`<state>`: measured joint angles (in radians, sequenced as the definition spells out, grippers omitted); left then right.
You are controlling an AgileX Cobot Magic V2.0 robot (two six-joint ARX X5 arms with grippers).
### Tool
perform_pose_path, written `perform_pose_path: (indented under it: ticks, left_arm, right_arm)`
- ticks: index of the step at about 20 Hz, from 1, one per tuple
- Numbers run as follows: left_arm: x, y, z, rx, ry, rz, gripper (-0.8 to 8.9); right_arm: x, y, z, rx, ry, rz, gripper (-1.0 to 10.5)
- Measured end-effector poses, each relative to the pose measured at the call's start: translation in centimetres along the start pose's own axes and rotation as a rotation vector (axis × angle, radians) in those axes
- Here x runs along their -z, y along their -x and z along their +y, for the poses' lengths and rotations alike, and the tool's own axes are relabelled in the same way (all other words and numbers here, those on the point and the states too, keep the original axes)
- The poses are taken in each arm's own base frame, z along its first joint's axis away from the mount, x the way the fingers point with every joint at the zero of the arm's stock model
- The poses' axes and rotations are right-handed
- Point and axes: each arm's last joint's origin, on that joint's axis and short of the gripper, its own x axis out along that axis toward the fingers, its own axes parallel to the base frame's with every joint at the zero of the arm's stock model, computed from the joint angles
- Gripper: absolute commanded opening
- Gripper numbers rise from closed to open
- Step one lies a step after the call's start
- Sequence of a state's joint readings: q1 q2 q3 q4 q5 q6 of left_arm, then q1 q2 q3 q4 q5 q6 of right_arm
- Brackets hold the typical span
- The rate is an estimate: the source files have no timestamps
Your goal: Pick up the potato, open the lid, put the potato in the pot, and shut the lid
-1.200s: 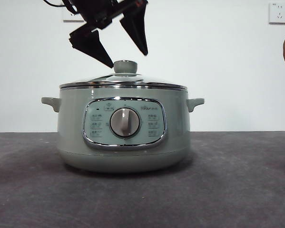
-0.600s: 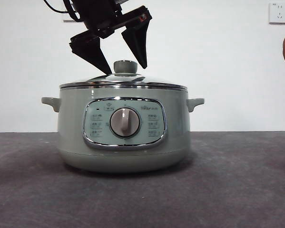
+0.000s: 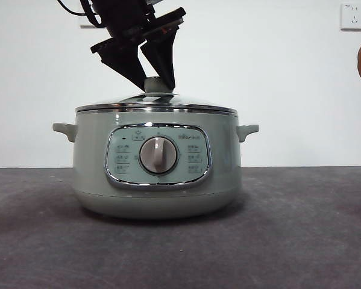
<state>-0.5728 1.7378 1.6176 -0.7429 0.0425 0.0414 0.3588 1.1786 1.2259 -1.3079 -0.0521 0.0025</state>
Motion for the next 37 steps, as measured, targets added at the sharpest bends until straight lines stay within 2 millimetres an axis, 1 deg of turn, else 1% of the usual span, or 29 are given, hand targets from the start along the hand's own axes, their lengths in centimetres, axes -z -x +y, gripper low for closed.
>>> perform_pose_path:
  ticks: [5, 9, 11, 14, 16, 18, 20, 22, 24, 27, 30, 33, 35, 37]
  left_arm:
    - [-0.1, 0.1, 0.0, -0.004, -0.001, -0.002, -0.09]
    - [-0.4, 0.8, 0.0, -0.007, -0.004, -0.015, -0.09]
    - [-0.7, 2.0, 0.1, -0.019, -0.004, -0.047, -0.09]
    - [-1.1, 5.0, 0.9, -0.04, 0.01, -0.12, -0.09]
    - [-1.1, 6.5, 2.0, -0.067, 0.025, -0.151, -0.09]
    - [-0.7, 7.3, 3.3, -0.096, 0.037, -0.137, -0.09]
    - [-0.1, 7.6, 4.7, -0.125, 0.058, -0.095, -0.08]
    - [0.5, 8.2, 6.2, -0.156, 0.089, -0.071, -0.04]
    - [0.9, 9.0, 7.6, -0.189, 0.122, -0.072, -0.04]
    - [1.7, 9.9, 9.6, -0.238, 0.176, -0.063, -0.04]
    - [2.4, 10.4, 11.4, -0.272, 0.227, -0.045, -0.04]
    - [2.8, 10.7, 12.3, -0.294, 0.26, -0.046, -0.04]
    - [2.9, 10.8, 12.6, -0.302, 0.266, -0.047, -0.04]
    - [2.9, 10.9, 13.0, -0.311, 0.276, -0.057, -0.04]
  right_arm:
    - [-0.1, 0.0, 0.0, 0.0, 0.001, -0.013, 0.0]
    - [-0.7, 0.0, 0.0, -0.003, -0.039, -0.077, 0.0]
    - [-1.0, 0.1, 0.1, -0.035, -0.067, -0.106, 0.0]
    - [-1.6, -0.1, 0.4, -0.128, -0.076, -0.124, 0.0]
    - [-2.4, -0.3, 0.6, -0.144, -0.079, -0.119, 0.0]
    - [-3.7, -0.2, 1.3, -0.157, -0.064, -0.125, 0.0]
    - [-5.5, -0.1, 2.6, -0.179, -0.03, -0.132, 0.0]
    - [-7.9, -0.3, 4.4, -0.205, 0.016, -0.156, 0.0]
    - [-10.4, -1.2, 6.5, -0.222, 0.054, -0.149, 0.0]
    - [-14.1, -3.7, 9.7, -0.218, 0.103, -0.119, 0.0]
    - [-17.3, -6.2, 12.1, -0.203, 0.135, -0.114, 0.0]
    - [-19.8, -8.3, 13.4, -0.204, 0.144, -0.125, 0.0]
    - [-20.7, -10.0, 13.9, -0.193, 0.146, -0.11, 0.0]
    - [-21.1, -12.1, 14.1, -0.168, 0.144, -0.076, 0.0]
